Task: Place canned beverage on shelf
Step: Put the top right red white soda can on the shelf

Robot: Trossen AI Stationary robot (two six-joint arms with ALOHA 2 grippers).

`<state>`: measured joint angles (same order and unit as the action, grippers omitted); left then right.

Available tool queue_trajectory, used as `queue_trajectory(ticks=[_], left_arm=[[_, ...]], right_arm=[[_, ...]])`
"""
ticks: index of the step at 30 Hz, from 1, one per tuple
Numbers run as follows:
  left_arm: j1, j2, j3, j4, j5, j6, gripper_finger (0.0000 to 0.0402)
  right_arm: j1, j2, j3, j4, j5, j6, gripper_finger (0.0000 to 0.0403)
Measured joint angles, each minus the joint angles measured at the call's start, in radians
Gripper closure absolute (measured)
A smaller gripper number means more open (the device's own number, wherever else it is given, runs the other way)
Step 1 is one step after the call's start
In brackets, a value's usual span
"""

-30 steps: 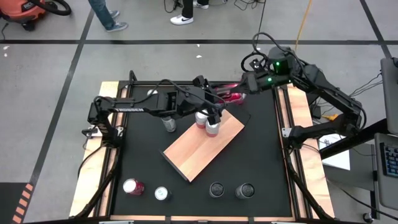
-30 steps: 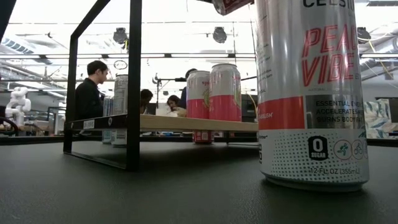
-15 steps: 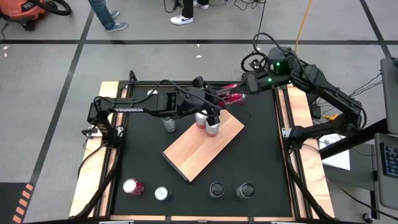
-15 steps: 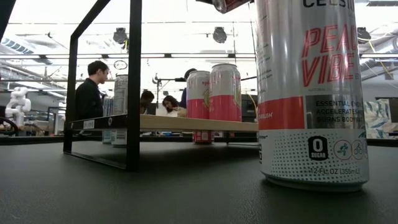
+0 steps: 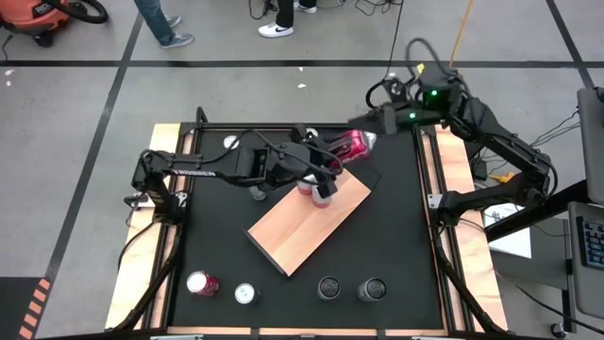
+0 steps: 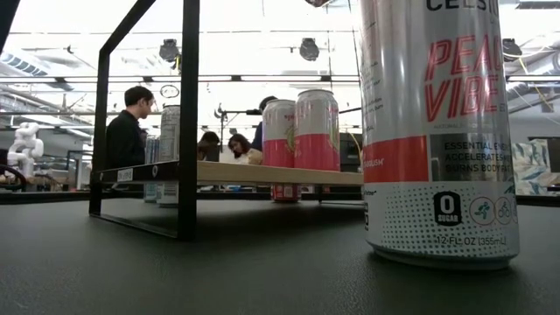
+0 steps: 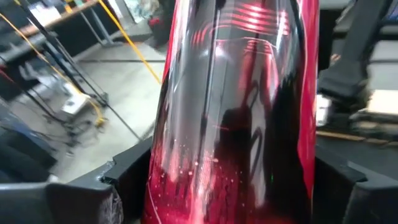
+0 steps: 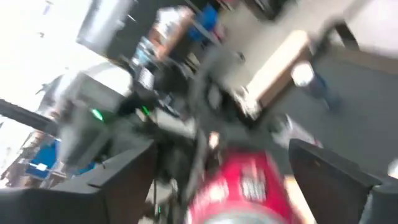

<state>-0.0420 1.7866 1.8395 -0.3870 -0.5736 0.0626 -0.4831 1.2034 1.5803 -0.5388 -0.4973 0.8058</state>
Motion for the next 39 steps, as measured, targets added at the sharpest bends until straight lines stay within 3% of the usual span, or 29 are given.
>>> queue_trajectory(ticks=[7,17,24,39], left_arm=[[-0.012,-0.002,0.035,0.014,-0.11,-0.166,0.0101],[-0.028,-0.031,0.115,0.078,-0.323,-0.312,0.0102],[-0.031,-0.029,0.115,0.318,-0.296,-0.179,0.0102],[-0.016,-0.028,0.115,0.327,-0.3,-0.162,0.0102]], right_arm=[[0.0,-0.008,0.001,0.264,0.064,-0.114,0.0049],[0.011,-0.051,0.001,0.274,0.221,-0.258,0.0047],[0.083,-0.041,0.001,0.278,0.323,-0.314,0.0008],[0.126,-0.024,0.001,0.288,0.319,-0.346,0.0003]])
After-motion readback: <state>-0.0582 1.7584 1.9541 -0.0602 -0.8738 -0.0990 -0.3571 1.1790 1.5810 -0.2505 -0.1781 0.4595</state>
